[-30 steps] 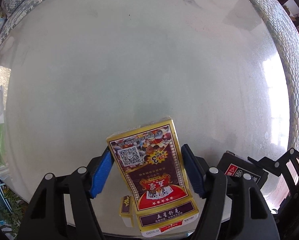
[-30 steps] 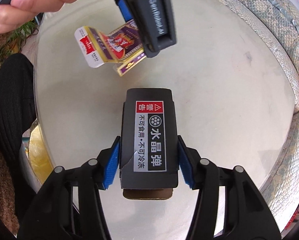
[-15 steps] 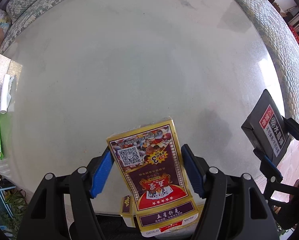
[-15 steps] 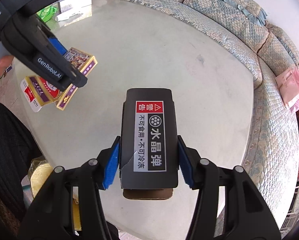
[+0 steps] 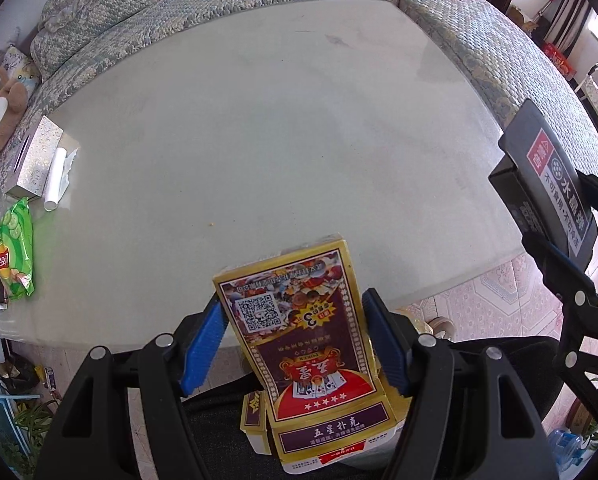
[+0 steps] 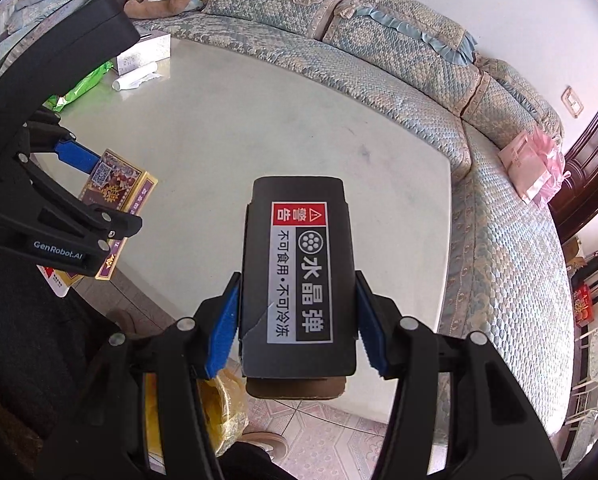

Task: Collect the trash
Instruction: 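Carry the card box and black box over the trash bin with both tools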

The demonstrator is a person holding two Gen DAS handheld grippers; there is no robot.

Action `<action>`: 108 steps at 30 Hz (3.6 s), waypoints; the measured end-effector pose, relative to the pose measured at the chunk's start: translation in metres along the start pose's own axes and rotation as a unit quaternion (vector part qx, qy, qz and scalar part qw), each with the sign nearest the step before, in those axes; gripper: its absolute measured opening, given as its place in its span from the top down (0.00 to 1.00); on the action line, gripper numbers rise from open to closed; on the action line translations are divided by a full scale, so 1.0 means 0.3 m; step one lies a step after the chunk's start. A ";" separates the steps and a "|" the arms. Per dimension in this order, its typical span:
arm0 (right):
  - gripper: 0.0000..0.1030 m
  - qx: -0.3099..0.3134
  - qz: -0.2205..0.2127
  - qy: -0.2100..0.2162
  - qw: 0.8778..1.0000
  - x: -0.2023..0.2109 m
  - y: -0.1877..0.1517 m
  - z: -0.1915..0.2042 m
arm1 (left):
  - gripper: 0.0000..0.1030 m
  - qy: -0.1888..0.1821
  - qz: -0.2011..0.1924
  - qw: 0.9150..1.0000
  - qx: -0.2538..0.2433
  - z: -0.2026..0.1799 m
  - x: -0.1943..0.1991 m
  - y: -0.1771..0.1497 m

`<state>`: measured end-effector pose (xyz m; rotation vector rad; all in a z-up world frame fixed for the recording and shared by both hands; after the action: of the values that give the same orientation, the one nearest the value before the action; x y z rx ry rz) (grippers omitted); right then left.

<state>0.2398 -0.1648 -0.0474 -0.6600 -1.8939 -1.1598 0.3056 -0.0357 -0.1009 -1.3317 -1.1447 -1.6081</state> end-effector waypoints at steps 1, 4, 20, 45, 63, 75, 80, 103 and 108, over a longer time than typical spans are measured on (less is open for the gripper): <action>0.49 -0.002 -0.002 0.000 1.000 0.017 -0.014 0.011 | 0.36 -0.001 -0.002 1.000 -0.001 -0.006 0.007 -0.023; 0.49 -0.002 -0.005 -0.008 1.000 0.062 -0.056 0.047 | 0.36 -0.006 -0.007 1.000 -0.003 0.021 0.056 -0.161; 0.49 0.015 -0.007 -0.026 1.000 0.151 -0.267 0.205 | 0.36 -0.015 -0.013 0.999 -0.034 -0.102 -0.033 -0.482; 0.49 0.006 0.059 0.031 0.998 -0.043 -0.500 0.382 | 0.36 -0.025 0.022 0.998 -0.046 -0.190 -0.344 -0.639; 0.49 -0.029 0.131 0.082 0.987 -0.333 -0.659 0.450 | 0.36 -0.030 0.083 0.996 -0.030 -0.196 -0.656 -0.700; 0.48 -0.044 0.177 0.113 0.977 -0.506 -0.758 0.503 | 0.36 -0.040 0.121 0.991 -0.027 -0.202 -0.814 -0.718; 0.48 -0.046 0.196 0.121 0.972 -0.560 -0.793 0.519 | 0.36 -0.052 0.139 0.989 -0.017 -0.212 -0.873 -0.728; 0.48 -0.099 0.224 0.136 0.960 -0.661 -0.866 0.543 | 0.36 -0.084 0.193 0.978 -0.003 -0.234 -1.051 -0.722; 0.48 -0.102 0.224 0.135 0.960 -0.655 -0.870 0.535 | 0.35 -0.100 0.187 0.977 -0.005 -0.234 -1.039 -0.716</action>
<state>0.0906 -0.1411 -0.3786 -0.9345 -1.3177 -1.0889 0.1411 -0.0316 -0.4489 -1.6338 -0.9299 -1.2288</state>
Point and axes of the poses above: each gripper's, at about its wrist camera, not at the fingertips, and x roughly against the way its jaws point, z to its left, y to its top, the point moved 5 cm from there along -x, roughly the way its jaws point, and after that the axes turned 5 degrees about z, right-handed, at the moved point
